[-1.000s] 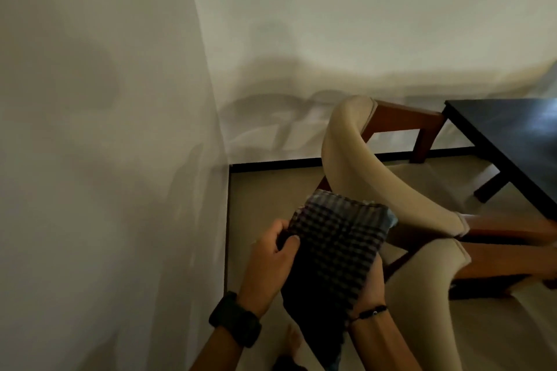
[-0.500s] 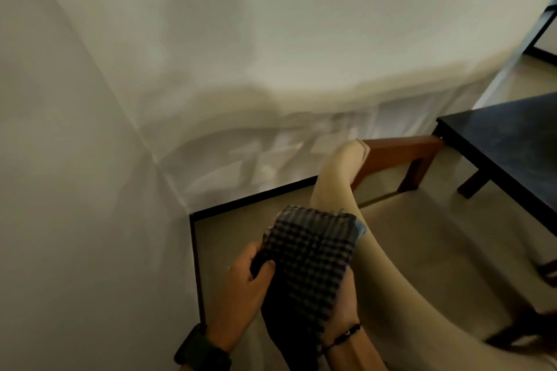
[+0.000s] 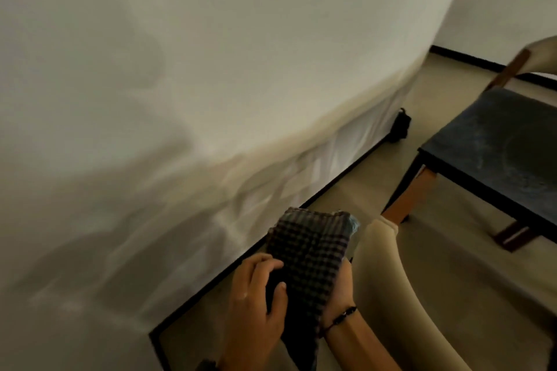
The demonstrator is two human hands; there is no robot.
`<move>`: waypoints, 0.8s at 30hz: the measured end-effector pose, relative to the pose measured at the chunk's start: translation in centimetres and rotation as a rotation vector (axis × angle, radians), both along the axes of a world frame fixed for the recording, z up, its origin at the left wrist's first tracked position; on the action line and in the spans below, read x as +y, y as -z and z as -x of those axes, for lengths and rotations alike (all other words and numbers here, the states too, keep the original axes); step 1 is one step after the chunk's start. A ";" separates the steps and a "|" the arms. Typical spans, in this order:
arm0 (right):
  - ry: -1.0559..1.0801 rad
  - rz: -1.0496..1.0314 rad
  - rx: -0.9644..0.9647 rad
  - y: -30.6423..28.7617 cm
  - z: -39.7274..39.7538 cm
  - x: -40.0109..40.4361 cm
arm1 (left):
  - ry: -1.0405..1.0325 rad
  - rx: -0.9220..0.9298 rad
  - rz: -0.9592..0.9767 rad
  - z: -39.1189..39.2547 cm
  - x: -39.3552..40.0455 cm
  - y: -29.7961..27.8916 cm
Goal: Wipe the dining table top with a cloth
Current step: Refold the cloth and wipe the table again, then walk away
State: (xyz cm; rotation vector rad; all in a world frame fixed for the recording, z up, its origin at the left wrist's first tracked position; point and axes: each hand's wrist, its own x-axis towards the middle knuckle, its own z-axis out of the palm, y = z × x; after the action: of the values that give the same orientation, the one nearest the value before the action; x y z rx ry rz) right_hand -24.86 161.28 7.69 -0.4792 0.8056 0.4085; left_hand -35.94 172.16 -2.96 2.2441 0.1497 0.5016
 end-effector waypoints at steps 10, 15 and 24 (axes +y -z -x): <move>0.151 -0.068 -0.198 7.0 -10.3 1.4 | 0.425 0.007 0.032 -17.6 1.8 -0.2; 0.387 -0.093 -0.191 7.7 -18.5 -1.4 | 0.667 0.115 -0.033 -28.8 0.2 0.7; 0.811 -0.043 -0.150 9.0 -29.7 -8.3 | 1.087 0.247 -0.110 -43.5 -6.9 0.1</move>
State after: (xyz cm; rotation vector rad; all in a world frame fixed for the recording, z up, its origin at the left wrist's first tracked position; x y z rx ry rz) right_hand 4.83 153.00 -1.36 -0.1114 0.7756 -0.3569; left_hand 7.59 165.25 -3.11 2.1037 -0.9419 -0.3613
